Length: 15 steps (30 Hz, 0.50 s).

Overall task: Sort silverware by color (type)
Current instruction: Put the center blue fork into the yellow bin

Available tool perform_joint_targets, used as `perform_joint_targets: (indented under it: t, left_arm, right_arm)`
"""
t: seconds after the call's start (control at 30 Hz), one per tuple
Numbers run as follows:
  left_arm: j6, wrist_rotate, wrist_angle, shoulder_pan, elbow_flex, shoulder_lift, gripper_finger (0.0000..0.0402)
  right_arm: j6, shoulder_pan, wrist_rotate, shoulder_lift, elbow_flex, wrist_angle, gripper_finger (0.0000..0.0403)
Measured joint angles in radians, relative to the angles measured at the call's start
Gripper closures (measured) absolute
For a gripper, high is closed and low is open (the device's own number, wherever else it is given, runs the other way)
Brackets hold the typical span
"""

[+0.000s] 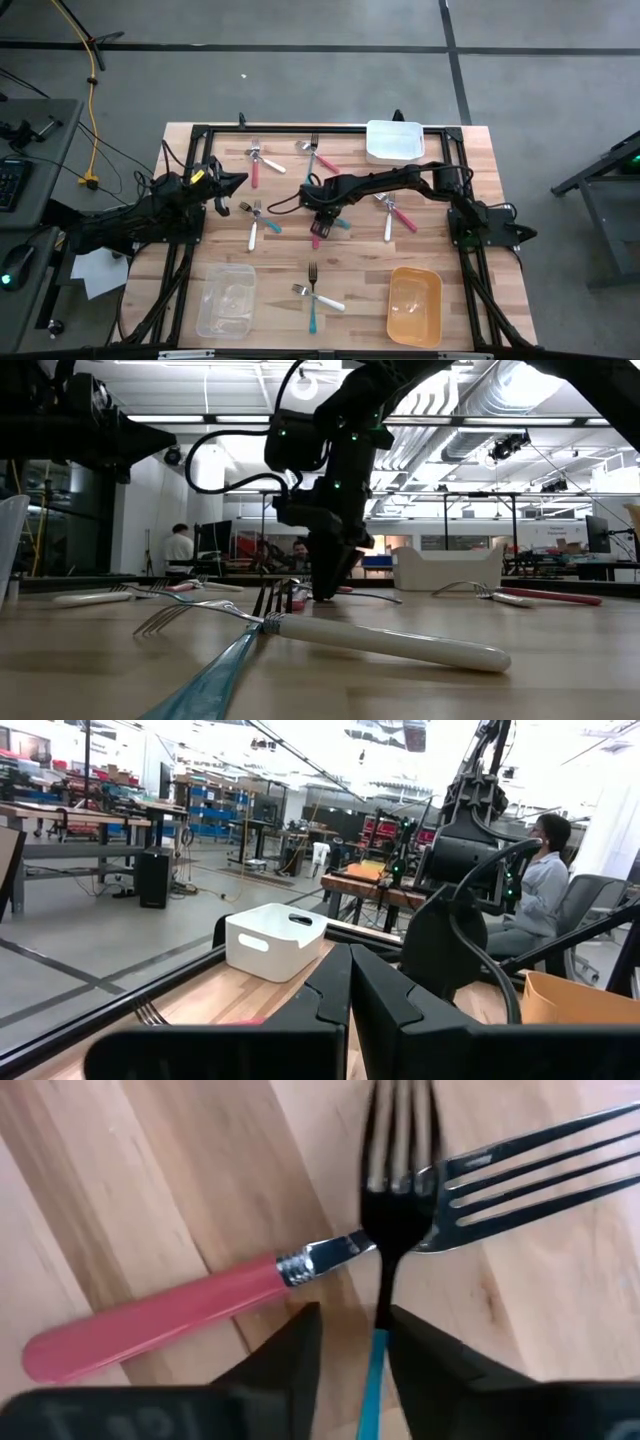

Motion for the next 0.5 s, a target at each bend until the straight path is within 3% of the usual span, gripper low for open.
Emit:
perform_joint_targets:
  t: [0.2,0.5]
  left_arm:
    - [-0.006,-0.001,-0.001,0.0,0.0,0.0,0.0401]
    - [-0.007,-0.002,-0.003,0.0,0.0,0.0,0.0401]
  right_arm:
    - [0.0,0.0,-0.02,-0.004,0.0,-0.016,0.0392]
    - [0.056,0.012,-0.017,-0.04,0.093,-0.229,0.0394]
